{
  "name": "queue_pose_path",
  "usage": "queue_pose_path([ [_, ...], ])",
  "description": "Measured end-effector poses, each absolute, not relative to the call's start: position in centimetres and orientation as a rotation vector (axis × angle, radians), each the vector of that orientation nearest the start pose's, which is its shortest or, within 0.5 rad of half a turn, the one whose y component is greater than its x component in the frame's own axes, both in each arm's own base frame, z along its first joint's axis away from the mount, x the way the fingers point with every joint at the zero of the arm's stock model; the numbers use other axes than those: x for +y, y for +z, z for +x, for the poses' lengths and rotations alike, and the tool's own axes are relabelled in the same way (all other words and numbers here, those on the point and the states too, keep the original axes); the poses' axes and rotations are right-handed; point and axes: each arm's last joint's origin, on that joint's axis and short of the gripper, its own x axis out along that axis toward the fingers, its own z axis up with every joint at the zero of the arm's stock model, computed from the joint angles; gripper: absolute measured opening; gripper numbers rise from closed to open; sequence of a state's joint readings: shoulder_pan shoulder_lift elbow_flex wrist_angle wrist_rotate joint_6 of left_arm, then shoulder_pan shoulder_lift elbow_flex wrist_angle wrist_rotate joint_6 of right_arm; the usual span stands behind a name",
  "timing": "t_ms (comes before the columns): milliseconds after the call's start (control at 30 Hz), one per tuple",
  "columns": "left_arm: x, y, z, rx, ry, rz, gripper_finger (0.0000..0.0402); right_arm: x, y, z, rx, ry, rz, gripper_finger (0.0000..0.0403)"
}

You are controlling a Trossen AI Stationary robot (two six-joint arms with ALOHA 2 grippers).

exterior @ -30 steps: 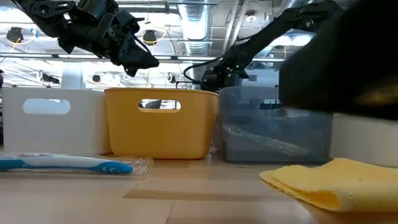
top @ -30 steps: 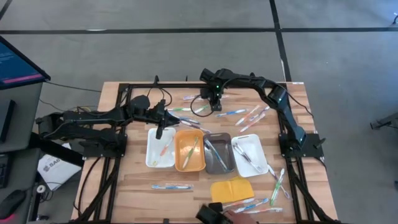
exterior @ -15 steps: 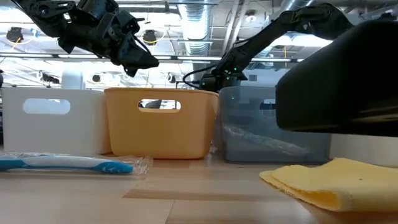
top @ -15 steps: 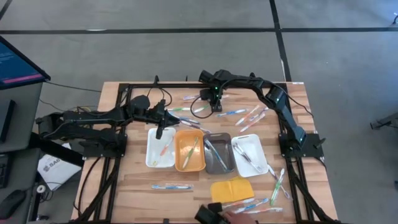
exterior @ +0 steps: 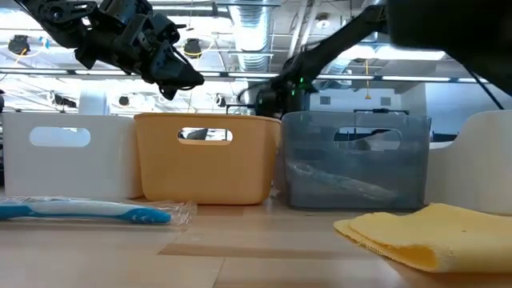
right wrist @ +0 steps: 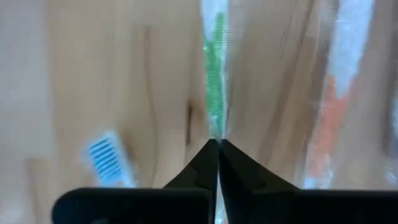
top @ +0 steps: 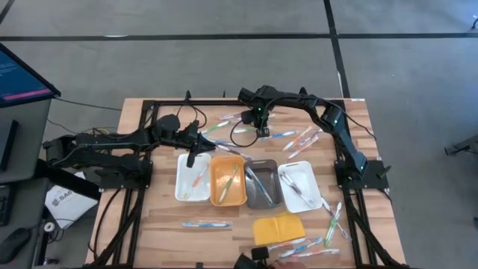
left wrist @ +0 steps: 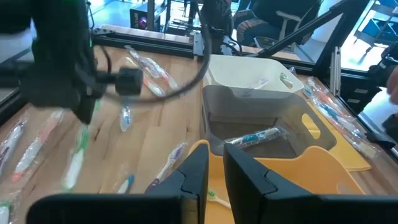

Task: Pick & Place Toothbrushes
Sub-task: Put the green toothbrush into the yellow bin

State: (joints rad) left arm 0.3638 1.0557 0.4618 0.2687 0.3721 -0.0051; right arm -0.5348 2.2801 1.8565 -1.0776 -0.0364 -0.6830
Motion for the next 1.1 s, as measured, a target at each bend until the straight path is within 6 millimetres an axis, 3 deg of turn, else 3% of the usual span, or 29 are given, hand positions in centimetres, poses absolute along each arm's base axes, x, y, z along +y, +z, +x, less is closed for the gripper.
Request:
queue_pose_path([
  [267, 6.7, 21.5, 20.6, 0.307, -0.005, -0.137, 0.0044, -20.1, 23.0, 37.9, 1.419, 0.032, -0.282, 0.0000],
  [500, 6.7, 21.5, 20.6, 0.310, -0.017, -0.150, 0.0044, -15.1, 27.8, 38.3, 1.294, 0.155, -0.512, 0.0000],
  [867, 6.2, 21.6, 20.5, 0.300, -0.189, -0.182, 0.0044, -4.4, 28.3, 40.5, 1.183, 0.566, -0.924, 0.0000],
  [1100, 5.8, 22.9, 19.8, 0.242, -0.220, -0.186, 0.0044, -0.1, 28.7, 41.8, 1.039, 0.563, -0.979, 0.0000],
])
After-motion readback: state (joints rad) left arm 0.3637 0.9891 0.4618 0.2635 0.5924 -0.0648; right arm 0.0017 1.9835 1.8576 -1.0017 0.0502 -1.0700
